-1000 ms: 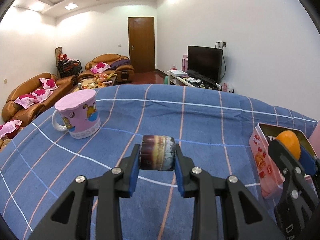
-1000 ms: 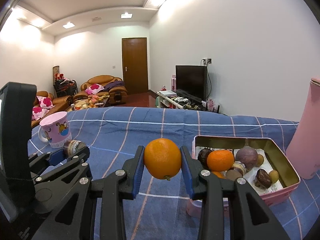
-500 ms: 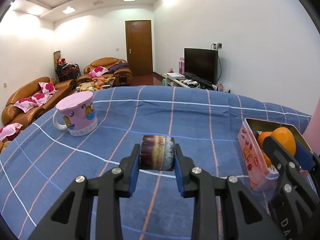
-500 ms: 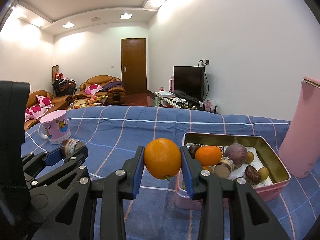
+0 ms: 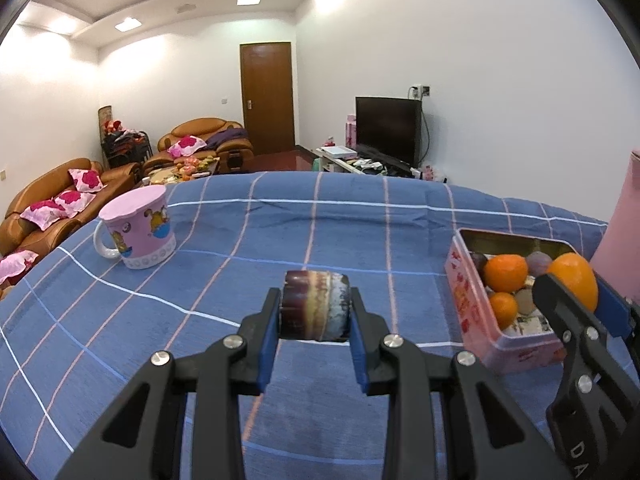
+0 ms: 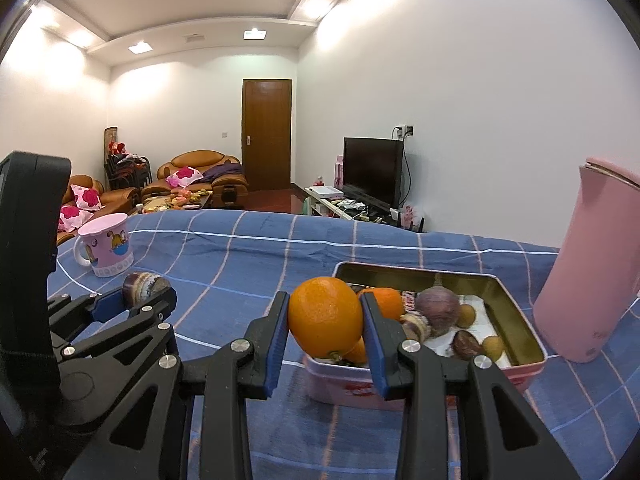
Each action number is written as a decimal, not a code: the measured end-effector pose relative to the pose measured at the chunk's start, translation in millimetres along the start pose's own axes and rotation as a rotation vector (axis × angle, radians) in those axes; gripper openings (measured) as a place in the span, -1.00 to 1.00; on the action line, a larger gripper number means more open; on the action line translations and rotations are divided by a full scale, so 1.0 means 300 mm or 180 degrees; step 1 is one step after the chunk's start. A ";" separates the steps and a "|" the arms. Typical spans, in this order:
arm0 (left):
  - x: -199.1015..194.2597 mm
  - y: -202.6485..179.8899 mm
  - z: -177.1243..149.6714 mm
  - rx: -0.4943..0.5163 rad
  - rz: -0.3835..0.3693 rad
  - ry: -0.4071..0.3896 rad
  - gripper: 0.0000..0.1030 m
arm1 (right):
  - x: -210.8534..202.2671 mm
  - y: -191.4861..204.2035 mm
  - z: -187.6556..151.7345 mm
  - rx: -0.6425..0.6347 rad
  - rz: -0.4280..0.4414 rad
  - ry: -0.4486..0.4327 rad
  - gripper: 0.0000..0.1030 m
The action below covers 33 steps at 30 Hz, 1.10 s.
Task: Organize fruits
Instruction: 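Carry the orange and cake cylinder over the tin box with both tools, then lower the orange with the right tool while the left tool lowers the cake cylinder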
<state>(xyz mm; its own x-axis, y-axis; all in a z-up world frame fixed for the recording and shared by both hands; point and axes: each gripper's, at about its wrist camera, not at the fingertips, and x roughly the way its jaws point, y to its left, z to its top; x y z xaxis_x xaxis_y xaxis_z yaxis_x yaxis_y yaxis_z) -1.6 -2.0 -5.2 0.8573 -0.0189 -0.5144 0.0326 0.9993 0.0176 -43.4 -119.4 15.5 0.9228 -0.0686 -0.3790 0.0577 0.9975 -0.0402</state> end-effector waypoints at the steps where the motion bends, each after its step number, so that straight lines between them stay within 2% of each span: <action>1: -0.005 -0.014 -0.001 0.0026 -0.0019 -0.0008 -0.36 | -0.005 -0.010 -0.002 -0.0012 -0.0009 -0.0008 -0.28; 33: -0.070 -0.453 -0.016 0.0530 -0.0583 -0.0057 -0.36 | -0.072 -0.384 -0.034 0.0110 -0.0537 -0.0040 -0.27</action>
<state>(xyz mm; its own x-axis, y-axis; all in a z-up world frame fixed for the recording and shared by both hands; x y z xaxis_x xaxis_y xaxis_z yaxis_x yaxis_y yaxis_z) -26.5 -137.3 -0.8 0.8383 -0.2013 -0.5067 0.2712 0.9602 0.0672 -73.9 -232.9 18.9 0.9036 -0.2352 -0.3581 0.2251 0.9718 -0.0702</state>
